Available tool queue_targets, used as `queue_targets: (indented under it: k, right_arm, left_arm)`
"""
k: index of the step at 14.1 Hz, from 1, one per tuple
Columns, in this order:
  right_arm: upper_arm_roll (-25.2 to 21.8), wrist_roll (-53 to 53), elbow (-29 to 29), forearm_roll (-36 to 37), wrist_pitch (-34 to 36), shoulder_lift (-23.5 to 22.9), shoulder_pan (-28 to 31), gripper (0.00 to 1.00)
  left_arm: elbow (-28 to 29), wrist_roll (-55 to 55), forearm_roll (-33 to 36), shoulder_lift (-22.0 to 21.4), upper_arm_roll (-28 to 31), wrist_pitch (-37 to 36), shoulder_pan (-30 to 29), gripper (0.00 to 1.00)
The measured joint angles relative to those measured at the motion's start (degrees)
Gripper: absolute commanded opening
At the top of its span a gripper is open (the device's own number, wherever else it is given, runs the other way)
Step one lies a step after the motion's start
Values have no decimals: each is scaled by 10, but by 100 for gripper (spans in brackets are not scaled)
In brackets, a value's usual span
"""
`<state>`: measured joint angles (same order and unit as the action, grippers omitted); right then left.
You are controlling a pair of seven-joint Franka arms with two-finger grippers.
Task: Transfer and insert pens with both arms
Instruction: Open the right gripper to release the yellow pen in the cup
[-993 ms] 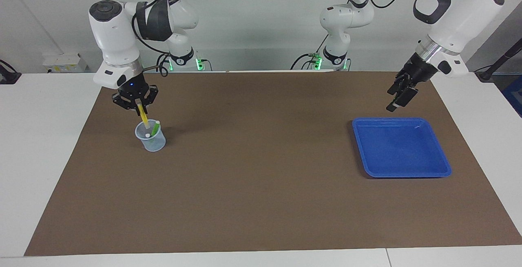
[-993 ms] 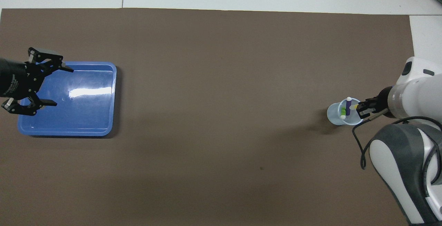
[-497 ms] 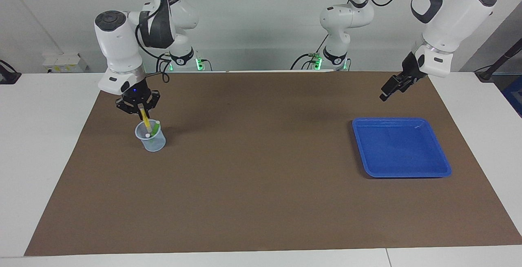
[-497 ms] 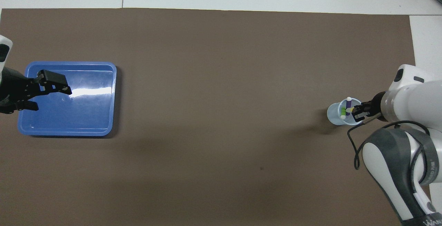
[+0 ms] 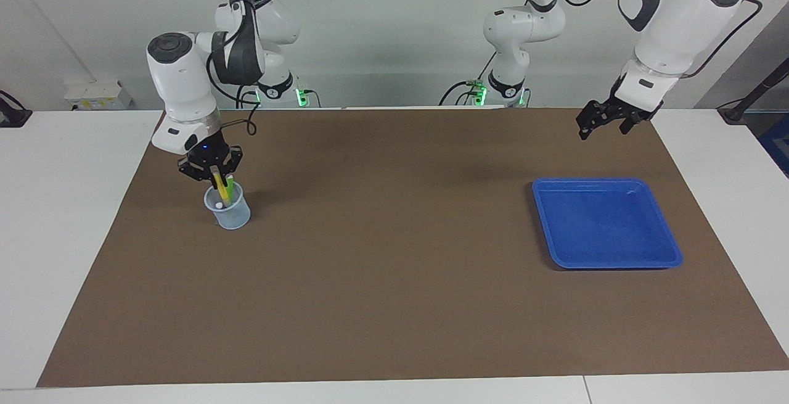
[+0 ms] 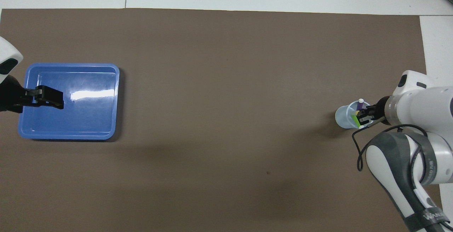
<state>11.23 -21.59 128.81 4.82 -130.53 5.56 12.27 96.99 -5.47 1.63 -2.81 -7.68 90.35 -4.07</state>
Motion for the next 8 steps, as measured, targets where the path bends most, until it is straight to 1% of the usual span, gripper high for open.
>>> queue_targets:
  k: [2, 5, 6, 7, 8]
  right_arm:
    - [0, 0, 16, 0, -34, -16, 10, 0]
    - [0, 0, 21, 0, -51, -30, 16, 0]
    - [0, 0, 22, 0, -54, -32, 16, 7]
    - [0, 2, 22, 0, -55, -32, 16, 29]
    - [0, 6, 22, 0, -55, -32, 16, 53]
  left_arm:
    - [-14, 1, 1, 4, -2, -13, 2, 100]
    - [-7, 5, 0, 8, -1, -14, 2, 100]
    - [-1, 5, 0, 8, -1, -11, 2, 100]
    - [6, 6, 0, 8, -1, -1, 2, 100]
    - [12, 6, 0, 8, -1, 9, 2, 100]
